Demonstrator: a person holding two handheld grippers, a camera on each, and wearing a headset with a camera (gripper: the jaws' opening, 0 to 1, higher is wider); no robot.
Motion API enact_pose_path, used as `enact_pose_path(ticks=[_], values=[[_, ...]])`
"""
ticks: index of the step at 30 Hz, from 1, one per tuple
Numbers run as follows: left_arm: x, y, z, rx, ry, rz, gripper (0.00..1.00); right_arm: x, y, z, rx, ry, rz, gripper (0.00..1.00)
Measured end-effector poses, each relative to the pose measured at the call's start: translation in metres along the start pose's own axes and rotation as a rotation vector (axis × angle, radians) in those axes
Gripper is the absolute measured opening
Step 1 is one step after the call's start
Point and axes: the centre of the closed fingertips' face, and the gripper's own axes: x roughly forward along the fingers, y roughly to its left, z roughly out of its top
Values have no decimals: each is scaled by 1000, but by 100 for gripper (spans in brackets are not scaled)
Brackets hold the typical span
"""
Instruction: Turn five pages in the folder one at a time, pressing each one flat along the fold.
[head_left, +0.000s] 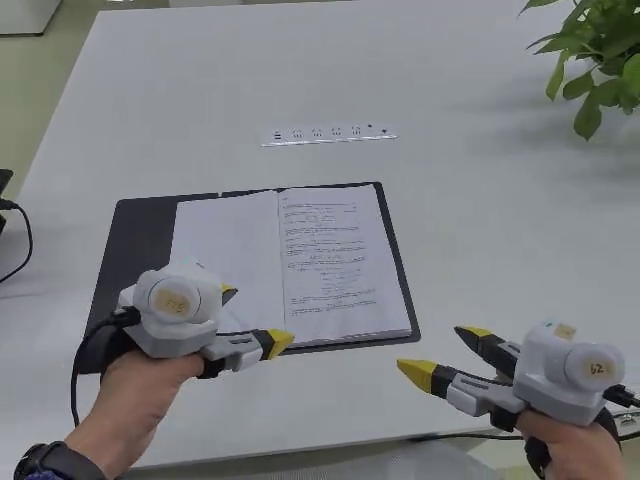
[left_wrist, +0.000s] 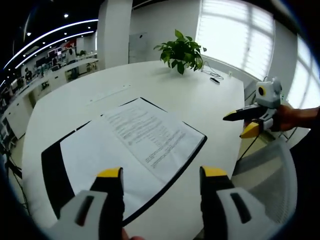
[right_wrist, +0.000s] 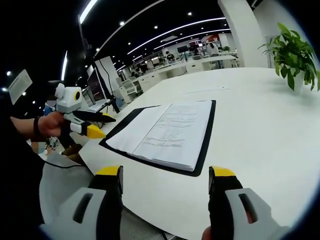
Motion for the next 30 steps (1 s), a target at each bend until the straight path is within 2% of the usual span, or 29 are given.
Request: enact_pose_path(ticks=[4,7,11,16,19,23,26,30], values=[[13,-7,6,15,2,-25,60,1,-3,-1,13,3,-3,69],[22,-13,13,-1,-18,-51,59,1,-3,-1,15,2,-1,69],[35,-20,17,-1,-11,-71,60,4,-4,-3,13,12,3,69],[57,-34,18,28,16,-107,60,8,-3,-2,7,24,8,68],[68,-42,22,24,10,-136,59,9,-3,-2,1,27,12,69],[83,-49,24,41,20,-148,60,11,-4,-2,4,32,15,69],[95,-54,28,36,11,-151,65,10,-5,-4,7,38,16,69],[113,-62,27,49,28,-160,65,8,-9,-7,16,43,15,69]])
